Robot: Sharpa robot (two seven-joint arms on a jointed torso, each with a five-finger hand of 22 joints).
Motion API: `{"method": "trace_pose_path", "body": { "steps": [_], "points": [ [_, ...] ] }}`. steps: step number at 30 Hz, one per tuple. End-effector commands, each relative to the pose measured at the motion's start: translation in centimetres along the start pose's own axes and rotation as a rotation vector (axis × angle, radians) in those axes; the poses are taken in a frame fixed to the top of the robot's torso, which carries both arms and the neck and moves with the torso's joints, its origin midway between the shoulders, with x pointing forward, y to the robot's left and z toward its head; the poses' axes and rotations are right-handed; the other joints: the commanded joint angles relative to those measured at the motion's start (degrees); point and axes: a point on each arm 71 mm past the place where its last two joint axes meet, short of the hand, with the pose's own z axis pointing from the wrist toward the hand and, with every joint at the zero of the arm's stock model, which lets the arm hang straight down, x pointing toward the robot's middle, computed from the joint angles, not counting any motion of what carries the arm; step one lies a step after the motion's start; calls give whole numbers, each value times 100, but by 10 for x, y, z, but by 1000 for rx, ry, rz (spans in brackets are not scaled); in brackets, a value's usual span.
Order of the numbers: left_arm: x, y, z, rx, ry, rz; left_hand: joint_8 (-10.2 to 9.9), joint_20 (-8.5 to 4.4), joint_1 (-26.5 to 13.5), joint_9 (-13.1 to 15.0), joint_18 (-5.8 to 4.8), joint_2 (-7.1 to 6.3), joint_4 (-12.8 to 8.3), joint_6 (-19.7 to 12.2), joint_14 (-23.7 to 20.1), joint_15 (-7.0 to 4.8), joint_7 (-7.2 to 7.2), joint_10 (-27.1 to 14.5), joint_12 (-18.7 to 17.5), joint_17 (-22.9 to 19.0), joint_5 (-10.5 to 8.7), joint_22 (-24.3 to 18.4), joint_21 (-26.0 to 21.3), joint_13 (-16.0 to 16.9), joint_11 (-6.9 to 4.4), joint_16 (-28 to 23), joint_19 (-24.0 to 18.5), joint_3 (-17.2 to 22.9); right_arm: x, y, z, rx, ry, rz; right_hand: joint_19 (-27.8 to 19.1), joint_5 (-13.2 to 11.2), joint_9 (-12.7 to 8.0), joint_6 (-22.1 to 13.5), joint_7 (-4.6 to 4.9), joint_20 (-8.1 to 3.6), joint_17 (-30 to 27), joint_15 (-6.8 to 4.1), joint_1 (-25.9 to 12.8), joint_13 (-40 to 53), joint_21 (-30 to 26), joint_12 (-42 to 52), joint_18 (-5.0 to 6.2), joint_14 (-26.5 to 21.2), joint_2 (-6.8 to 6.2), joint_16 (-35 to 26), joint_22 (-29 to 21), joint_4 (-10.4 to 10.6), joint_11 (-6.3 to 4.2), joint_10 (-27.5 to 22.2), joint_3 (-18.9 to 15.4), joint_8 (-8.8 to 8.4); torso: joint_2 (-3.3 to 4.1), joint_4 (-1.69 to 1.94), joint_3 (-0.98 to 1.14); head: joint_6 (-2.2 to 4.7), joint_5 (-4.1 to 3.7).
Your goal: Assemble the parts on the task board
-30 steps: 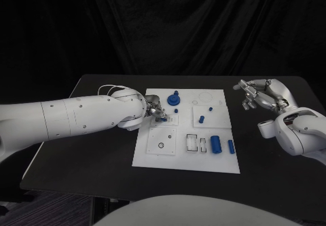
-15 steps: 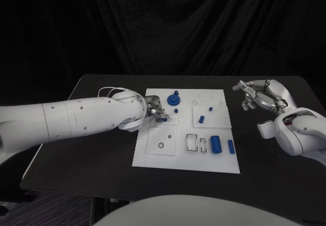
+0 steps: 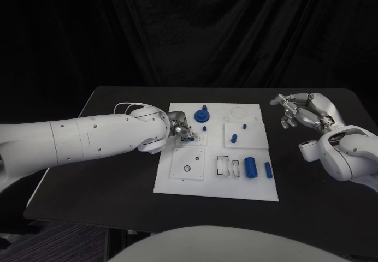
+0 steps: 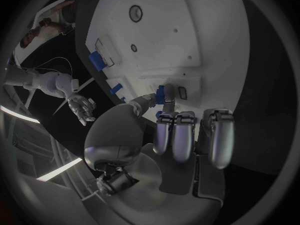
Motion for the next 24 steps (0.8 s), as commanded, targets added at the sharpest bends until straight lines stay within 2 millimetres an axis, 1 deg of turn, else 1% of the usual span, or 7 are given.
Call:
{"method": "trace_pose_path", "body": {
  "steps": [1,3,6,7,11,15,24],
  "points": [
    [5,1,0,-2,28,5,-38,12,-25,9,74,26,52,-6,606,3,-8,597,21,1509,-55,545,-45,1509,4,15,-53,-36,1,-2,-1,17,8,0,-42,33,-6,3,-19,16,-9,-3,56,-8,-38,-24,31,-39,8,-24,-7,-3,-5,-22,26,8,1,3,2,0,0],
    [6,2,0,-4,31,7,-99,25,-97,11,76,11,154,-16,606,17,7,597,21,1509,-336,537,-56,1509,16,15,-62,-162,1,-2,-1,17,10,-3,-42,33,-6,3,-19,16,-9,-3,56,-8,-38,-24,31,-39,8,-24,-7,-3,-5,-22,26,8,2,3,2,0,3],
    [6,2,0,-5,34,8,-166,36,-141,8,77,7,257,-3,606,25,15,597,21,1509,-584,540,-62,1509,24,15,-63,-307,1,-2,-1,18,13,-5,-41,44,-9,2,-19,16,-12,-3,79,-16,-39,-27,30,-40,-5,-24,-6,-10,-5,-29,39,7,2,4,1,0,10],
    [6,2,0,-6,34,8,-189,40,-246,1,76,-23,357,1,606,34,33,597,21,1509,-728,543,-63,1509,38,15,-62,-410,1,-2,-1,18,13,-6,-41,44,-9,2,-19,16,-12,-3,79,-16,-39,-27,30,-40,-5,-24,-6,-10,-5,-29,39,7,2,3,1,0,12],
    [6,3,0,-11,37,9,-294,60,-449,-26,78,-72,638,17,606,54,59,597,21,1509,-983,539,-73,1509,60,15,-67,-743,2,-2,-1,20,16,-6,-45,58,-12,2,-18,16,-23,-3,99,-20,-50,-28,31,-45,-20,-29,-10,-15,-6,-33,52,6,3,-2,0,0,23],
    [6,5,0,-17,40,11,-395,73,-531,-48,81,-113,824,6,606,66,74,597,21,1509,-1092,536,-83,1509,75,15,-72,-1014,2,-3,-1,21,17,-6,-43,89,-18,-4,-17,16,-23,-4,135,-22,-55,-26,31,-43,-46,-26,-9,-20,-5,-32,77,1,7,2,1,0,20],
    [6,6,1,-26,47,15,-530,97,-493,-65,84,-108,962,-43,606,94,103,597,21,1509,-1186,532,-96,1509,107,15,-79,-1294,2,-3,-1,23,21,-6,-43,134,-25,-7,-16,16,-31,-4,170,-28,-64,-26,31,-44,-69,-25,-11,-21,-5,-35,108,-4,7,3,1,0,27]
  ]
}}
